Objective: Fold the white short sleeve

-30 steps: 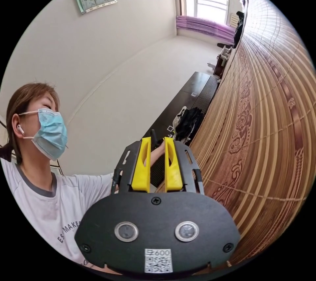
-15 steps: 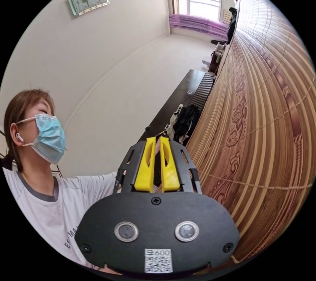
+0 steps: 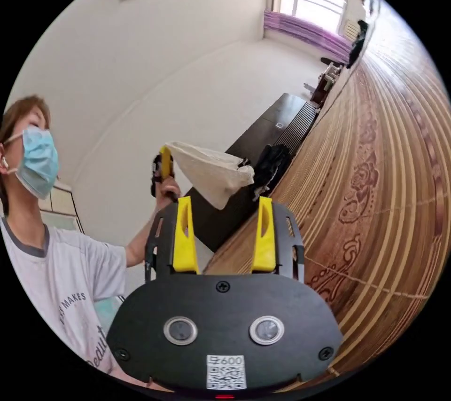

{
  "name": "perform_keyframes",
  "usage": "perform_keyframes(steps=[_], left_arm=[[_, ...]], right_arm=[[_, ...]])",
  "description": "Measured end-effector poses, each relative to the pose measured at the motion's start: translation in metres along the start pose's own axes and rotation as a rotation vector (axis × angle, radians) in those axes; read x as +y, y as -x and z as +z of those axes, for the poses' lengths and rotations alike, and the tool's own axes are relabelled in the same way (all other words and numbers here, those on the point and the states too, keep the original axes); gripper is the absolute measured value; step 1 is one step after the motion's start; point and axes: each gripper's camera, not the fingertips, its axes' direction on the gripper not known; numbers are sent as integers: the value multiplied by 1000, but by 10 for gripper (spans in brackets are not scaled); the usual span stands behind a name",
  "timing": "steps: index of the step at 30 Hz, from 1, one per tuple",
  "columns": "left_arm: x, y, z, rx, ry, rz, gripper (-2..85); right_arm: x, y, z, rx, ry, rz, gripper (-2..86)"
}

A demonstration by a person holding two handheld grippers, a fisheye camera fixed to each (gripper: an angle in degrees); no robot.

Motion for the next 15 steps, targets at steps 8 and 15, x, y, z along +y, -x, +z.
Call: perform_keyframes(steps=[8, 15], left_arm=[[55, -112, -120, 22, -50, -139, 5], [47, -174, -193, -314, -52, -136, 5]], right_arm=[[128, 66, 73, -106, 64, -361, 135], [142, 174, 92, 264, 39, -606, -6]])
